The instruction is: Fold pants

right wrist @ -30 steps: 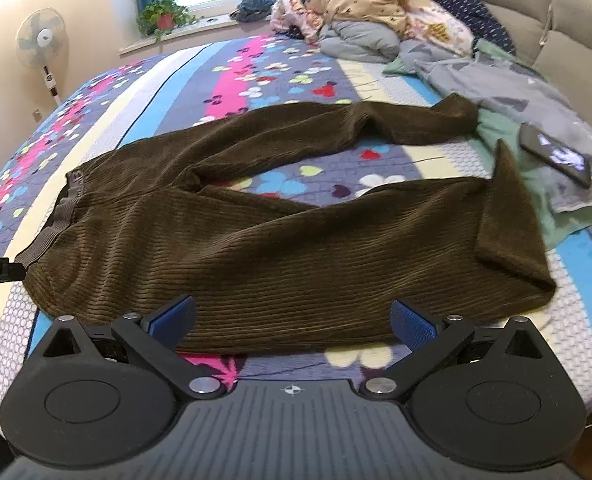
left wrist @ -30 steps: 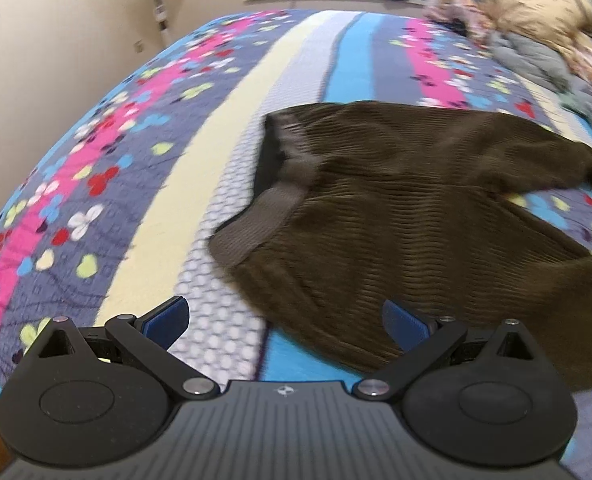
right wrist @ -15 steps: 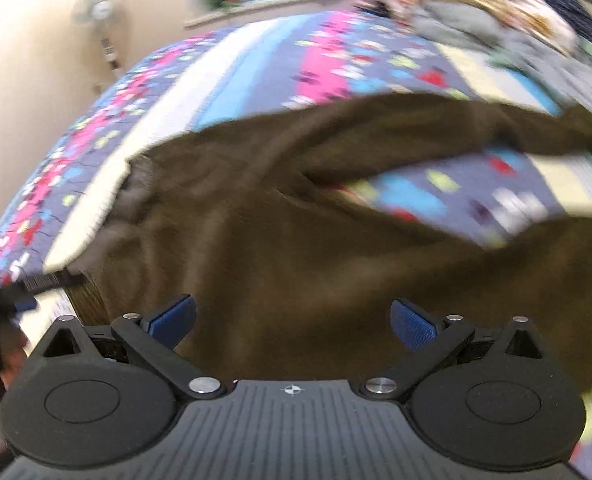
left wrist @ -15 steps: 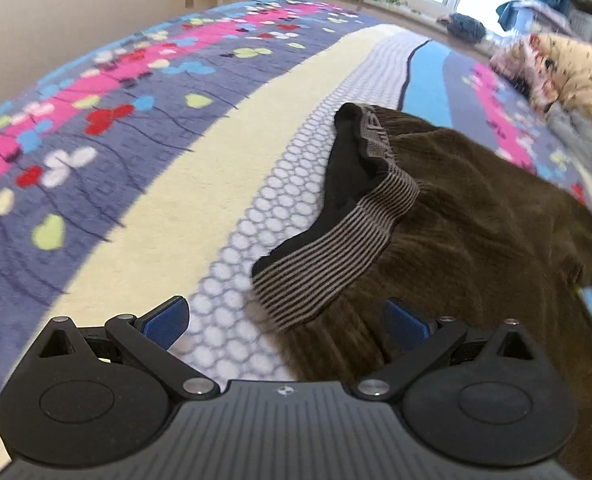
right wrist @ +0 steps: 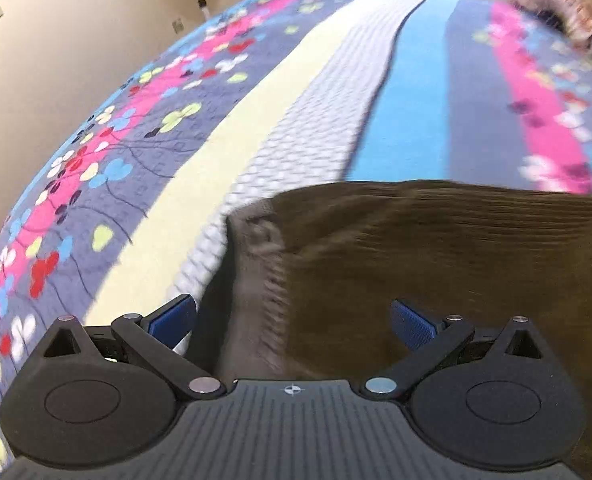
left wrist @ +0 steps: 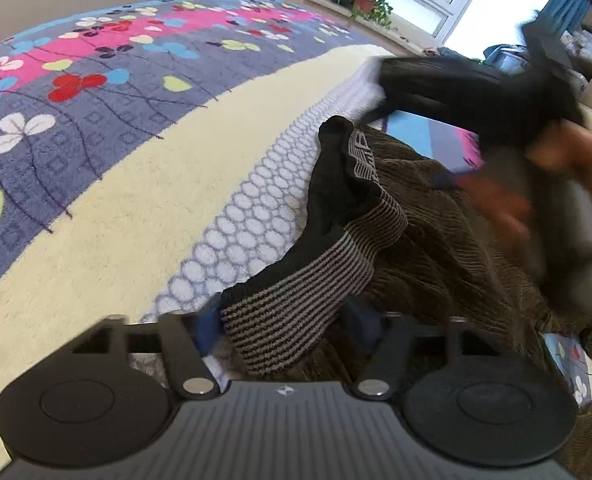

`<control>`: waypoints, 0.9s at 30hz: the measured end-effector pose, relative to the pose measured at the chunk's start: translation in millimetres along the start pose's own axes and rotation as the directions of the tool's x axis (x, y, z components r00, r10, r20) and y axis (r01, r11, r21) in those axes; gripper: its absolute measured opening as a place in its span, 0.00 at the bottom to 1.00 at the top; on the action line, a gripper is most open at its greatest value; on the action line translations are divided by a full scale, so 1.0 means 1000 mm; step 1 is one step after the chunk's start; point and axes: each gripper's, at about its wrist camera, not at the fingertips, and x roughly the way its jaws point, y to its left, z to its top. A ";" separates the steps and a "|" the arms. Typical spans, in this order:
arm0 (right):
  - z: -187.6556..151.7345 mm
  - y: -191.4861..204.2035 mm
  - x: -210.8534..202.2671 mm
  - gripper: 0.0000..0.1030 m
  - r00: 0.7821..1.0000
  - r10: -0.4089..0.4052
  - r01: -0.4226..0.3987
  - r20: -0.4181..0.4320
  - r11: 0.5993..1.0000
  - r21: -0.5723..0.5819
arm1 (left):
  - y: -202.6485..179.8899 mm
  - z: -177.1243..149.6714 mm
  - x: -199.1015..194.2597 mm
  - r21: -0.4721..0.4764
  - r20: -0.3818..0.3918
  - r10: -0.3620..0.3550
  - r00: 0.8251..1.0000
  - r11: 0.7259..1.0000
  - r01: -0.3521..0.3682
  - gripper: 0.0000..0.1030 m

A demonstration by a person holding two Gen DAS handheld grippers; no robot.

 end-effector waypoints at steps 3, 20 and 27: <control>0.008 0.022 0.040 1.00 0.999 -0.024 0.024 -0.041 1.000 -0.012 | 0.002 -0.005 -0.003 0.019 0.051 -0.015 0.999 1.000 0.014 0.48; 0.003 0.088 0.007 0.11 0.995 -0.092 0.096 0.027 0.956 -0.276 | 0.039 0.017 -0.059 -0.057 0.138 -0.166 0.977 0.983 0.175 0.17; -0.009 0.152 -0.005 0.11 0.999 0.022 -0.014 0.027 0.964 -0.266 | 0.088 0.017 -0.101 -0.033 0.167 -0.087 0.982 0.995 0.094 0.17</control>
